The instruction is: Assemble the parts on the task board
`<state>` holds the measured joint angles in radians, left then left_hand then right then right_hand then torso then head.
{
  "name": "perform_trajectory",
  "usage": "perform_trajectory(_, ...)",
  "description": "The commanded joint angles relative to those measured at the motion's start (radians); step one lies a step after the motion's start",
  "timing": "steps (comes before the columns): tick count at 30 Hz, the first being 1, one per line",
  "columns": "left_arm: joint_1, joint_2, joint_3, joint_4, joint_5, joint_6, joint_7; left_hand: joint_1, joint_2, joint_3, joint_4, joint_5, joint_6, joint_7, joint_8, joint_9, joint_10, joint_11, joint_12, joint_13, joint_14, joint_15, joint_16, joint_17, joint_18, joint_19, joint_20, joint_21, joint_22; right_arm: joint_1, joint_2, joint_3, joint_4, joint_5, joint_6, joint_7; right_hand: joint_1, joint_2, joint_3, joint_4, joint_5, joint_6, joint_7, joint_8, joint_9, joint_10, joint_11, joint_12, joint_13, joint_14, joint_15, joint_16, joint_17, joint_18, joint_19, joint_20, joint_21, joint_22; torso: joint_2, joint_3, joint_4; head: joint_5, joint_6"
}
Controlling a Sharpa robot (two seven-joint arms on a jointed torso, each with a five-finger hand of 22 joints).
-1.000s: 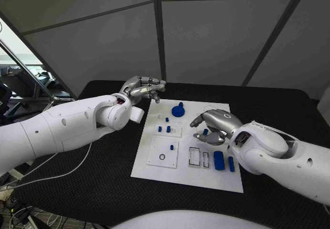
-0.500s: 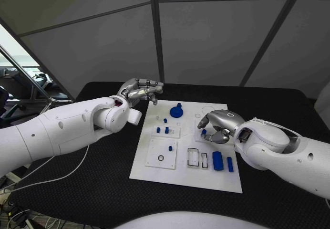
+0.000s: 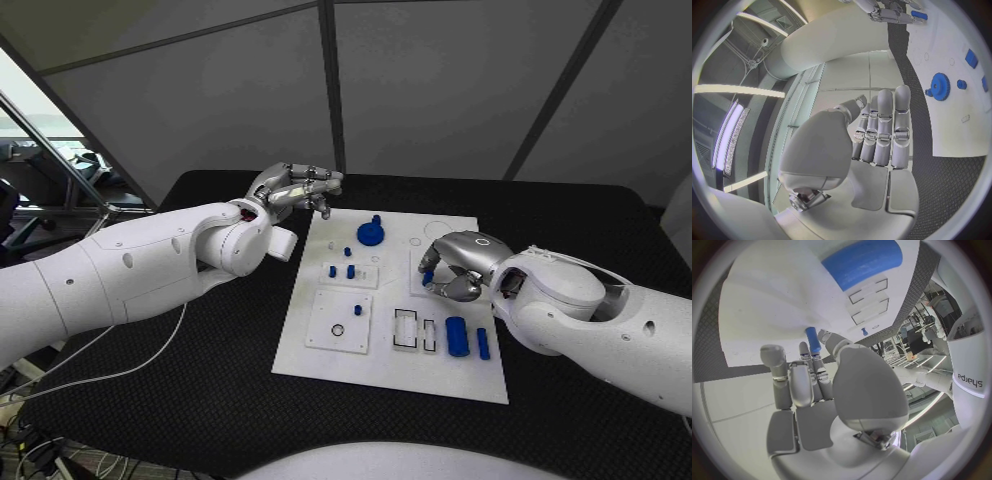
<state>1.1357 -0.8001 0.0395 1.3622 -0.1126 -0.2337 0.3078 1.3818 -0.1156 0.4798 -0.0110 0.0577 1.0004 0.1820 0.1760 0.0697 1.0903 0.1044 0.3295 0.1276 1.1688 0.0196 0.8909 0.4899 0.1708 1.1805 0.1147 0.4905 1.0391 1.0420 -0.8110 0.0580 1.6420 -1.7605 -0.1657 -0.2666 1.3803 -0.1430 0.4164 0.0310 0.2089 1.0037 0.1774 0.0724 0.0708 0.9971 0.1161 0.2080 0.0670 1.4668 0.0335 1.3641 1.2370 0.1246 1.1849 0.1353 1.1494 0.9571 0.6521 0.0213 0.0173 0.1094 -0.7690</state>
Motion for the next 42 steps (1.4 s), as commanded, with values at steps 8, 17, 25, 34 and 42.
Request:
perform_trajectory(8,0.002,0.002,0.001,-0.001,0.004,0.014,0.000,0.001,-0.001,-0.005,-0.004,0.005,-0.009,0.001,0.008,0.001,-0.009,0.000,0.007,0.002,-0.009,0.002,0.005,-0.002,0.011,-0.005,0.003,-0.007,-0.002,0.002,0.001,0.001,0.010,-0.024,0.012,-0.005,0.009,0.005,0.032,0.004,-0.009,0.039,-0.008,0.011,0.003,0.077,-0.015,0.034,0.003,0.039,-0.016,0.005,0.005,-0.002,0.030,-0.010,0.033,0.038,-0.001,-0.0001,-0.0003,-0.001,-0.001)
perform_trajectory(17,0.002,0.002,0.001,-0.003,0.004,0.013,0.000,0.001,-0.001,-0.006,-0.004,0.005,-0.009,0.001,0.008,0.001,-0.009,0.000,0.007,0.002,-0.009,0.002,0.005,-0.002,0.011,-0.005,0.003,-0.007,-0.002,0.002,0.000,0.001,0.018,-0.047,-0.047,0.003,0.040,0.049,0.055,-0.017,-0.029,0.138,-0.046,0.057,0.022,0.199,-0.057,0.071,0.022,0.051,-0.050,0.031,0.041,-0.016,0.075,-0.039,0.085,0.109,-0.001,0.0001,-0.0005,-0.002,-0.002)
perform_trajectory(25,0.002,0.002,0.001,-0.004,0.004,0.011,0.001,0.001,-0.001,-0.006,-0.005,0.005,-0.010,0.001,0.009,0.000,-0.010,0.000,0.008,0.002,-0.009,0.003,0.005,-0.003,0.011,-0.005,0.003,-0.007,-0.002,0.001,-0.011,0.001,0.036,-0.085,-0.097,-0.007,0.064,0.062,0.064,-0.040,-0.028,0.155,-0.050,0.063,0.026,0.225,-0.064,0.068,0.028,0.053,-0.057,0.039,0.052,-0.021,0.088,-0.050,0.104,0.134,-0.001,0.0010,0.0001,-0.001,-0.002)
perform_trajectory(34,0.001,0.004,0.001,-0.009,0.004,0.004,0.007,0.003,0.000,-0.006,-0.006,0.005,-0.011,0.001,0.010,0.001,-0.011,0.000,0.009,0.002,-0.010,0.003,0.006,-0.003,0.011,-0.006,0.003,-0.007,-0.002,0.002,-0.042,0.021,0.132,-0.058,-0.137,-0.007,0.068,0.057,0.066,-0.048,-0.028,0.152,-0.047,0.060,0.026,0.225,-0.062,0.061,0.029,0.053,-0.057,0.040,0.053,-0.021,0.088,-0.051,0.107,0.138,-0.001,-0.0001,-0.0001,-0.001,0.003)
perform_trajectory(42,0.001,0.010,0.001,-0.013,0.004,-0.009,0.022,0.006,0.000,-0.006,-0.008,0.005,-0.011,0.001,0.012,0.001,-0.011,-0.001,0.012,0.003,-0.010,0.002,0.006,-0.004,0.011,-0.006,0.003,-0.008,-0.002,0.001,0.001,0.033,0.193,-0.012,-0.185,0.028,0.070,0.055,0.072,-0.055,-0.020,0.146,-0.044,0.054,0.024,0.222,-0.059,0.052,0.030,0.054,-0.055,0.042,0.055,-0.021,0.087,-0.051,0.109,0.140,-0.001,-0.0010,0.0022,0.007,0.004)
